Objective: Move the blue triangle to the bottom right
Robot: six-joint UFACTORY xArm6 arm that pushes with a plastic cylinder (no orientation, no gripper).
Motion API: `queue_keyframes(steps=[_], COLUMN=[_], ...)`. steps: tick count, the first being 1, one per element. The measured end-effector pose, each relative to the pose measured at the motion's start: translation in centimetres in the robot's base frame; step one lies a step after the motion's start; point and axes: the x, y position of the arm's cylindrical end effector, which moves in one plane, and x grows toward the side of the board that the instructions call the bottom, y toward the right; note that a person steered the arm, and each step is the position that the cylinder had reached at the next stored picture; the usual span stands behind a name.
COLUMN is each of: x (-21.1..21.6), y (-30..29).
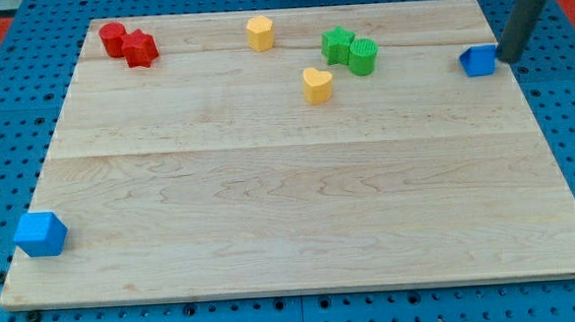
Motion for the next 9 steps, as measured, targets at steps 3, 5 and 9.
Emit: queue_keyframes(steps=[3,5,9], x=[-7.0,0.5,0.8], y=[-4.6,-9.8,-2.7])
